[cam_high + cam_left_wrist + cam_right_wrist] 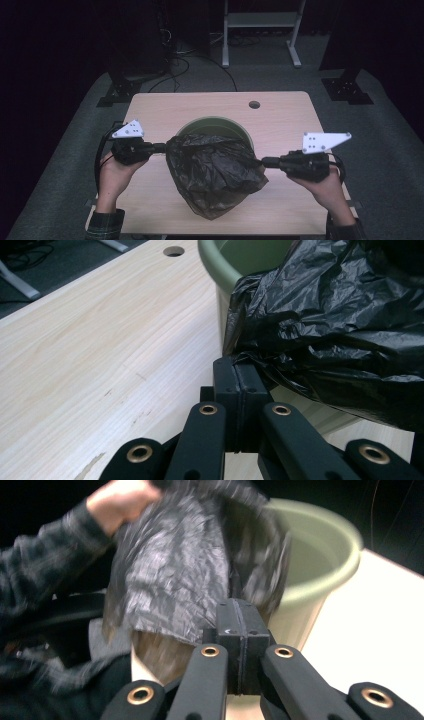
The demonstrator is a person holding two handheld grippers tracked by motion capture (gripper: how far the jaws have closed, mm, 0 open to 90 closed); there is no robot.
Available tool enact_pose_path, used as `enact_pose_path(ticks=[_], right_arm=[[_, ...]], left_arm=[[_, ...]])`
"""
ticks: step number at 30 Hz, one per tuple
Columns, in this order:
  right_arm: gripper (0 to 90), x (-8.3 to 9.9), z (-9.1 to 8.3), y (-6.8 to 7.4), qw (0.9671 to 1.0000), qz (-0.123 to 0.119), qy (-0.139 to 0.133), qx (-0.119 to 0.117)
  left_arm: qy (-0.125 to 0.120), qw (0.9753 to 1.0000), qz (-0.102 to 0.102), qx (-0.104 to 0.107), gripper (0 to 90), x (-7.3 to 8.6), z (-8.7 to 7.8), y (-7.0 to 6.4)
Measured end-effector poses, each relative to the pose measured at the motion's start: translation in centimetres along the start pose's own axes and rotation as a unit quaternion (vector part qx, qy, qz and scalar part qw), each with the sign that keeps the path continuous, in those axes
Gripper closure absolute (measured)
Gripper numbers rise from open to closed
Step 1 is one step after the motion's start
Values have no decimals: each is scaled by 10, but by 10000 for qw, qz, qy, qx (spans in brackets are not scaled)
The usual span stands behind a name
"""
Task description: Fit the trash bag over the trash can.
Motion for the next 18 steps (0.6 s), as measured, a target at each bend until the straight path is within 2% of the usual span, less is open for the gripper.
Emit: enact_pose_path(ticks=[2, 3, 4, 5, 7, 9, 10, 11, 13, 15, 16, 18], right_arm=[[900, 15, 0, 4, 9999, 63, 90, -22], [900, 30, 1, 8, 9997, 167, 165, -73], [900, 30, 1, 8, 9997, 167, 165, -73], [900, 45, 2, 11, 9992, 260, 297, -99], [900, 51, 2, 12, 9989, 291, 326, -155], [900, 73, 10, 16, 9968, 448, 600, -293], [900, 73, 10, 16, 9968, 448, 600, -293], [894, 81, 14, 15, 9958, 523, 665, -344], [769, 78, 11, 13, 9962, 605, 543, -319], [753, 74, 7, 12, 9965, 620, 452, -343], [720, 62, -1, 9, 9977, 580, 207, -284], [720, 56, -4, 8, 9980, 541, 112, -297]], left_arm=[[-10, 10000, -26, -30, 898, 1, -1, 0], [-11, 10000, -50, -61, 899, 2, -2, 1], [-11, 10000, -50, -61, 899, 2, -2, 1], [-14, 9999, -83, -89, 899, 3, -2, 2], [-10, 9999, -102, -103, 899, 4, -3, 3], [-21, 9998, -148, -118, 899, 5, -3, 5], [-15, 9998, -148, -116, 899, 6, -3, 6], [0, 9998, -138, -118, 899, 5, -2, 6], [14, 9999, -97, -92, 898, 4, -1, 4], [8, 9999, -95, -84, 898, 4, 0, 4], [5, 9999, -76, -72, 898, 2, 1, 3], [1, 9999, -77, -67, 898, 1, 1, 3]])
Point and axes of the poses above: each handheld gripper's, and its own axes: z roughly forward along the jaws, x roughly out of its underside, y roughly to its left, the point moved 3 cm from there along z, roughly forward along the jaws, and after that the axes turned 15 degrees about y, right-handed, at the moved point
